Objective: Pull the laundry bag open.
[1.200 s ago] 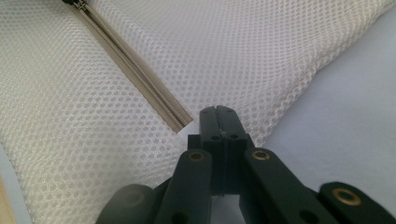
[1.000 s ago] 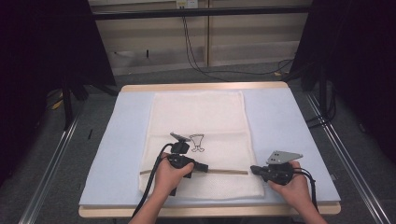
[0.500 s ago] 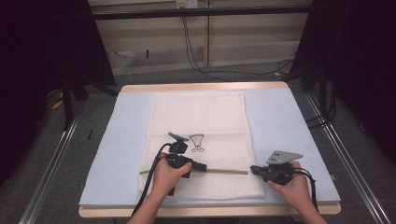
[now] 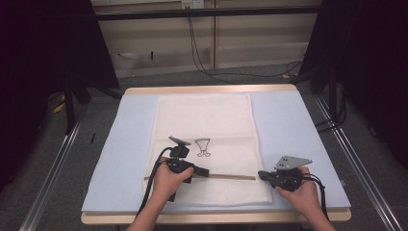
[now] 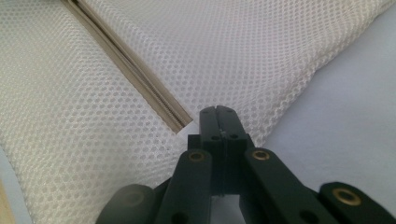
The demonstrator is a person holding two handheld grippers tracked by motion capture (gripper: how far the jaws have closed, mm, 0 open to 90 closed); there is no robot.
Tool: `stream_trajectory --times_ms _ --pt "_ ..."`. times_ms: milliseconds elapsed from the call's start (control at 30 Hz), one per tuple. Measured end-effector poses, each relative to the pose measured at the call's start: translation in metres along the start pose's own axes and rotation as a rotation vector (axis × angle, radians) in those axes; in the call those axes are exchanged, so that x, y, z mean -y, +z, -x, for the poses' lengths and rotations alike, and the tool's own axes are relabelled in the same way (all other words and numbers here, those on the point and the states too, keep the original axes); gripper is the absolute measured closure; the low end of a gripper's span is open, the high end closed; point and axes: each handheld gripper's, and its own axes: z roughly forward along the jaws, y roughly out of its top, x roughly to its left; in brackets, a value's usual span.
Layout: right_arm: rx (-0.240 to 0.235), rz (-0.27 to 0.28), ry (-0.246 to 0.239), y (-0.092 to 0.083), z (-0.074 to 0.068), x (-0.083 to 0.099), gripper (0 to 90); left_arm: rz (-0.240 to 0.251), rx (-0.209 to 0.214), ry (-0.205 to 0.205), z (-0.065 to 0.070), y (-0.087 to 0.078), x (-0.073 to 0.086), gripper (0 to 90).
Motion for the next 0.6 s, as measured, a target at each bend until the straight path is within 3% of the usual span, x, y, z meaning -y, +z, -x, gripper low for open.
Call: stream_trajectory --times_ms 133,600 --pt "0.000 -0.001 0.002 -0.0003 -0.0002 0.0002 90.0 0.010 0.005 -0.015 -0.0015 -0.0033 0.0018 87.4" --pt "-0.002 0.000 0.003 -0.0004 0.0001 0.0003 90.0 0.016 0.000 -0.007 -0.0052 -0.0102 0.0039 87.4"
